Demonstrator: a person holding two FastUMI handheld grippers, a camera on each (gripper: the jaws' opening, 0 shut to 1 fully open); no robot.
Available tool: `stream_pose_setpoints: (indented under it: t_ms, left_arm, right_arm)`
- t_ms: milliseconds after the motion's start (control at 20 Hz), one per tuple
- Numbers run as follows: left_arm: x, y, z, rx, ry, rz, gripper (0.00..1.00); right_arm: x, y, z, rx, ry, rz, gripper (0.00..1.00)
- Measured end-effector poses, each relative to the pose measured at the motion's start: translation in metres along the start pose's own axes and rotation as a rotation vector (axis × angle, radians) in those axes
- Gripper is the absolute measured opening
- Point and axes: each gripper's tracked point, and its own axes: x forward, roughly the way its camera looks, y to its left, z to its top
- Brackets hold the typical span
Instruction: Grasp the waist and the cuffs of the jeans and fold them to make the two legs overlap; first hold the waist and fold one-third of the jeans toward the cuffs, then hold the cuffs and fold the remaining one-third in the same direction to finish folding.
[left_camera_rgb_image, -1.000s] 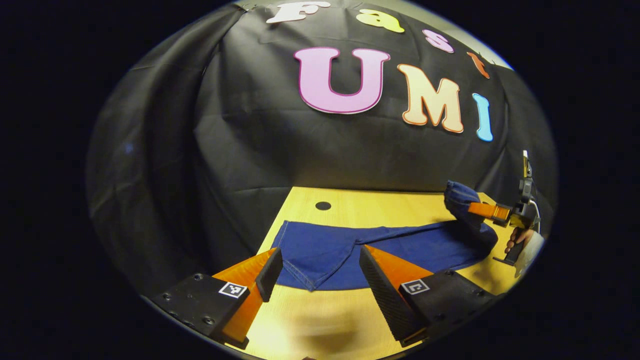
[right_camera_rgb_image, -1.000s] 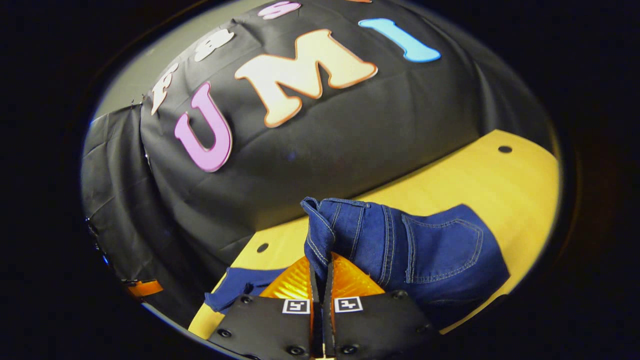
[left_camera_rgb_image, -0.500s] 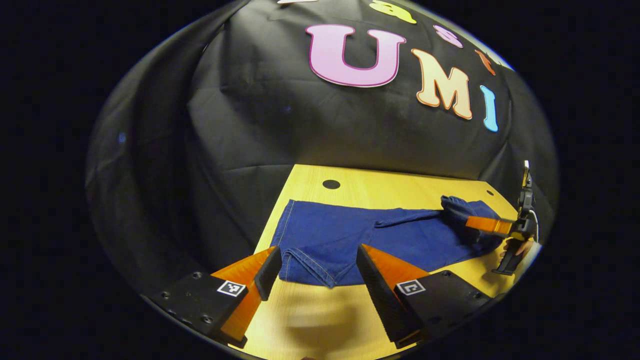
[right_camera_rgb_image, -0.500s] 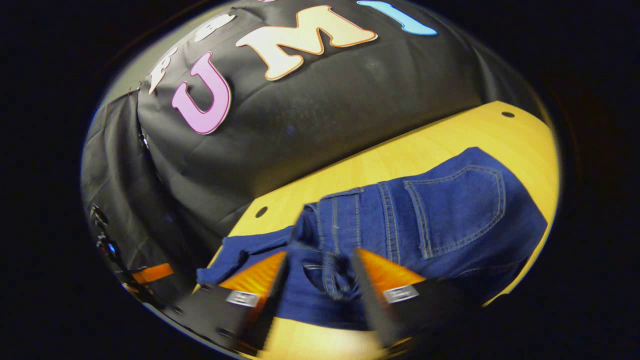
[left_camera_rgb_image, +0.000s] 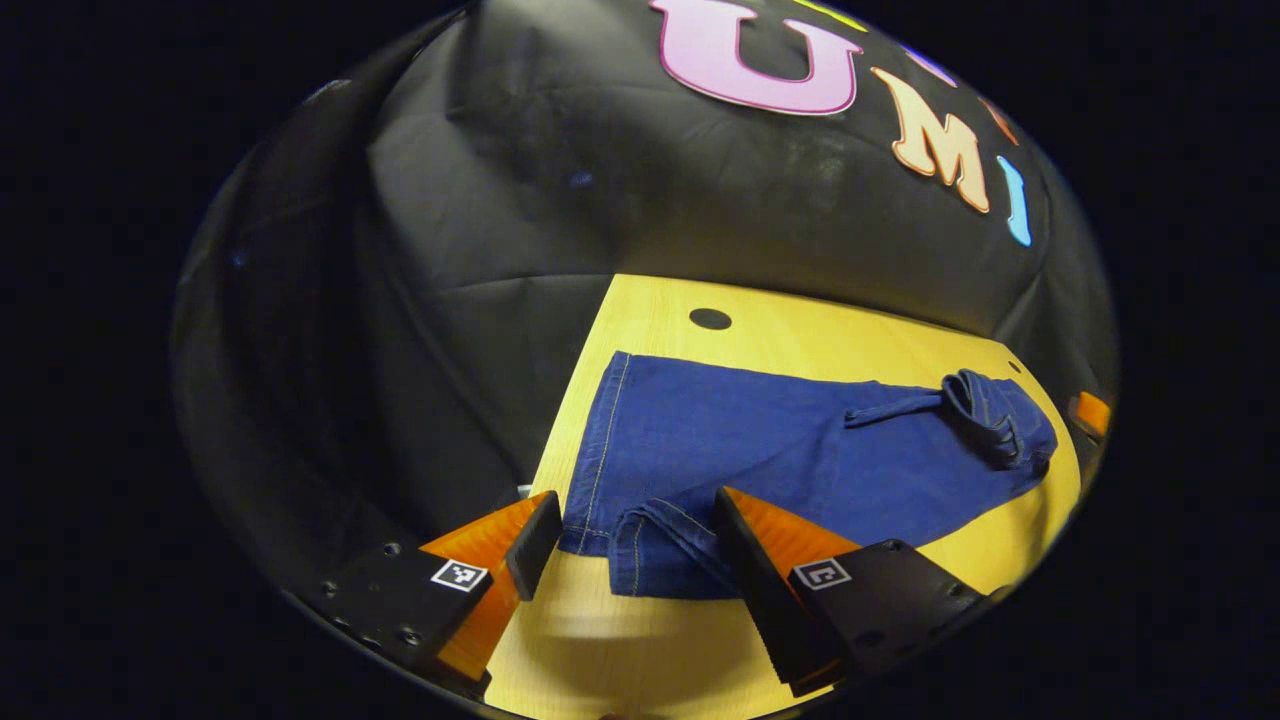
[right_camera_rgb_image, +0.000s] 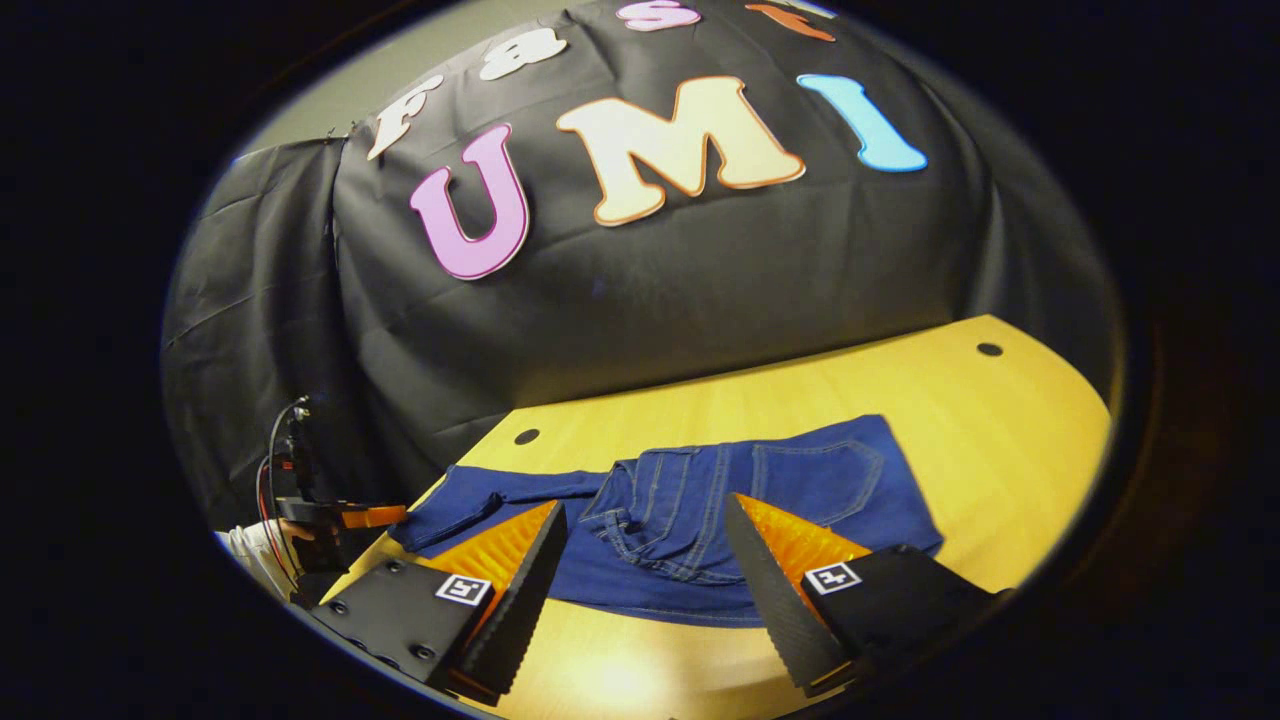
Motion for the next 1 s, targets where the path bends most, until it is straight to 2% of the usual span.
stream_pose_setpoints:
  t_ms: [200,300,350,500,600,700,900,1000]
  left_arm:
    - [0.013,0.010,-0.025,0.001,0.102,0.026,0.95]
    - [0.013,0.005,-0.021,-0.006,0.083,0.014,1.00]
    - [0.012,0.005,-0.023,0.003,0.095,0.014,0.97]
    - [0.013,0.000,-0.021,-0.007,0.048,0.008,0.96]
    - [0.015,-0.023,-0.020,-0.012,0.041,-0.030,0.57]
    - [0.020,-0.025,-0.022,-0.008,0.065,-0.008,0.17]
    - [0.012,-0.027,-0.018,-0.027,0.119,-0.015,0.02]
    - [0.008,-0.030,-0.006,-0.018,0.089,-0.017,0.00]
  right_arm:
    - [-0.026,-0.017,0.018,0.001,-0.049,-0.046,0.98]
    - [-0.034,-0.017,0.022,0.002,-0.059,-0.046,0.98]
    - [-0.037,-0.018,0.021,0.000,-0.062,-0.050,0.98]
    - [-0.045,-0.020,0.020,0.016,-0.067,-0.054,0.98]
    - [-0.051,-0.022,0.022,0.026,-0.069,-0.057,0.98]
    - [-0.058,-0.026,0.028,0.027,-0.079,-0.061,0.98]
    - [-0.069,-0.030,0.039,0.026,-0.093,-0.061,0.98]
    - [-0.072,-0.032,0.048,0.024,-0.110,-0.049,0.98]
